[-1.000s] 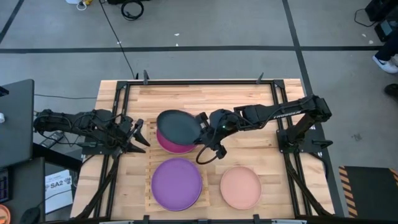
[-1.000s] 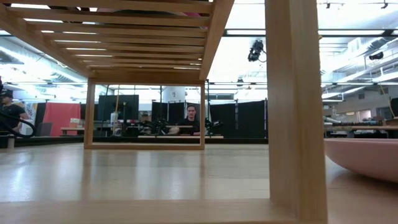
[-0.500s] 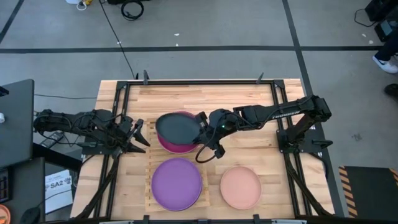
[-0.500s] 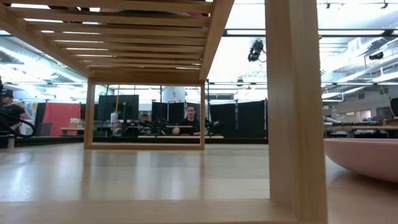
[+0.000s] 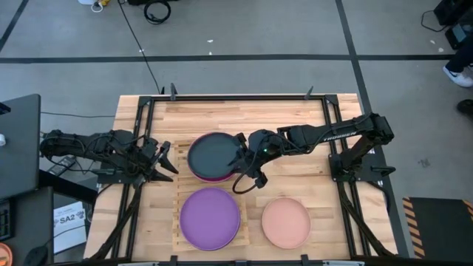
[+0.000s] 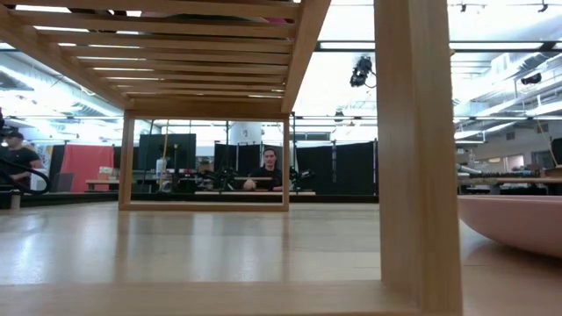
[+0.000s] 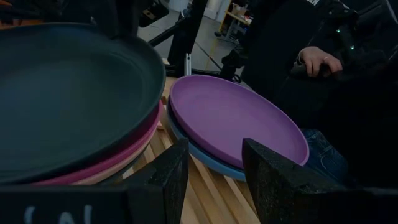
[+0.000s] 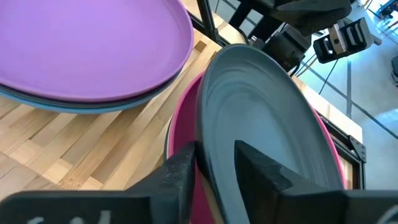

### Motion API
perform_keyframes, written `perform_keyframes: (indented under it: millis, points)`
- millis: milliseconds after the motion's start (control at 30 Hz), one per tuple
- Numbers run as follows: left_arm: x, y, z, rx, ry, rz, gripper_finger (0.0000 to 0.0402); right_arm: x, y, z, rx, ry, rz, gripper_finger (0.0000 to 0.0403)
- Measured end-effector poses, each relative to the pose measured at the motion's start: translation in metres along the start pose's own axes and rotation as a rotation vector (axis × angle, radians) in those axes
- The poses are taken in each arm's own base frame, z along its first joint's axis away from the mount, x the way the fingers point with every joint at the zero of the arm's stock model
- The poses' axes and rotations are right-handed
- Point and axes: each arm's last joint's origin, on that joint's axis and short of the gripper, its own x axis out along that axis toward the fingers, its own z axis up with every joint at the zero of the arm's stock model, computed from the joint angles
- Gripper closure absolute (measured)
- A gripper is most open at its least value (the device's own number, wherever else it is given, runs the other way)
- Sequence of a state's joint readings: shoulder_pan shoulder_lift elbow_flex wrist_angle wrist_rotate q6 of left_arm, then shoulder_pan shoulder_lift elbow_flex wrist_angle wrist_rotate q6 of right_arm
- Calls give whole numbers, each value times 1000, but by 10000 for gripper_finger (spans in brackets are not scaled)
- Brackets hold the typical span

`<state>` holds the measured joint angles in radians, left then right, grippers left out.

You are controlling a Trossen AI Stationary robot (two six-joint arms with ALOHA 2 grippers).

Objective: Place and stack plates onto a shelf
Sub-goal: Stack the black plate on top of the pink plate on the shelf

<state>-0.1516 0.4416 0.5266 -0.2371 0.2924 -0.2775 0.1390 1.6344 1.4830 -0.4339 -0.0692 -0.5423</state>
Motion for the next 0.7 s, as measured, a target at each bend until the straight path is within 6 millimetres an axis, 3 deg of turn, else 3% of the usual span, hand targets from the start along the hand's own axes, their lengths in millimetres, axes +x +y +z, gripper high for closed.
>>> perform_keyframes:
  millis: [367,700]
  points:
    - [0,0,0,0,0,0,246,0,-2,2,-2,8,-64,236]
    - [0,0,0,0,0,0,246,-1,-8,11,-5,-68,-165,231]
